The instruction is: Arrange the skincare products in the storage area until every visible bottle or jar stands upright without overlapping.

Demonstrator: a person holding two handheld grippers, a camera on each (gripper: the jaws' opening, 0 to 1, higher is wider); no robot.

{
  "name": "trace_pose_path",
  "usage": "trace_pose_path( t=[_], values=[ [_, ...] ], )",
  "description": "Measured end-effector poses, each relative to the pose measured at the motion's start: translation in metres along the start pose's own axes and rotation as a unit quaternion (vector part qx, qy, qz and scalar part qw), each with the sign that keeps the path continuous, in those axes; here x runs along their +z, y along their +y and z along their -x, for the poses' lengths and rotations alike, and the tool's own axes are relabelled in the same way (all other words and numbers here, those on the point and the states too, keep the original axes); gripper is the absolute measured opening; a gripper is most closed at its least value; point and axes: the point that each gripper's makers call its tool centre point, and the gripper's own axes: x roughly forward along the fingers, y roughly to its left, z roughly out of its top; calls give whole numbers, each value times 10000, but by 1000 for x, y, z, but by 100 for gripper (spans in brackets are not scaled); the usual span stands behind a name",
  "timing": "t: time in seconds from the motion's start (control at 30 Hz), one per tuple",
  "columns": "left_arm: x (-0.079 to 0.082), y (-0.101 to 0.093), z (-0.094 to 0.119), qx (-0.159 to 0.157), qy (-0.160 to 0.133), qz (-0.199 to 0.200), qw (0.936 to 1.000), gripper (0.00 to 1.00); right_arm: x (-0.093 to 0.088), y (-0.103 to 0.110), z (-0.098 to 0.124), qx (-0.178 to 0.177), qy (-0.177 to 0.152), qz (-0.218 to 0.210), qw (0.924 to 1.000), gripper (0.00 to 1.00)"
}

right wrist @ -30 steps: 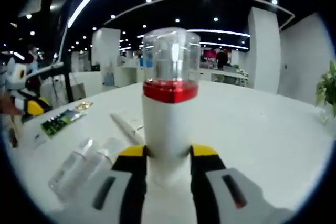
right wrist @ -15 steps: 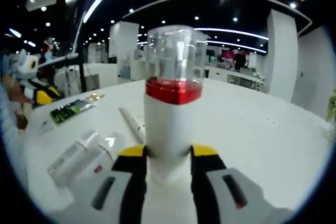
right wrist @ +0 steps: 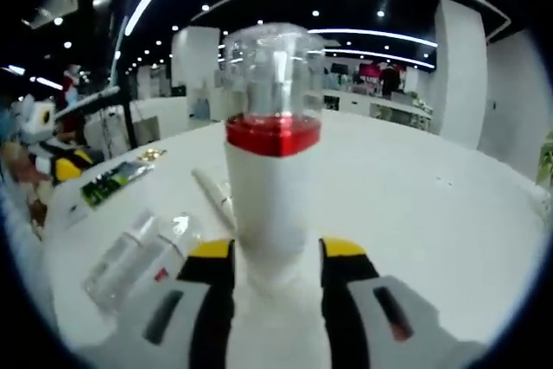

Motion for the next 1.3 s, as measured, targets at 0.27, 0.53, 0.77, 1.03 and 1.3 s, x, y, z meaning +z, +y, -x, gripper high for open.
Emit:
trace_pose_path(
  t=[0.27, 0.53, 0.77, 1.03, 1.3],
  values=[
    [1, 4, 0, -8, 20, -6, 10000, 28, 51, -9, 21, -106, -352, -235, 9990, 47],
    [5, 5, -1, -48, 22, -73, 10000, 28, 111, 7, 22, 153, -649, 157, 9977, 48],
    [1, 8, 0, -55, 74, -76, 9999, 28, 151, 43, 0, 746, -506, 922, 9917, 49],
    [8, 14, 5, -9, -13, -116, 9999, 28, 152, 66, -30, 1238, 19, 1565, 9799, 51],
    [-1, 20, 12, 115, -10, 15, 9999, 28, 127, 81, -56, 1683, 951, 1925, 9621, 53]
  ],
)
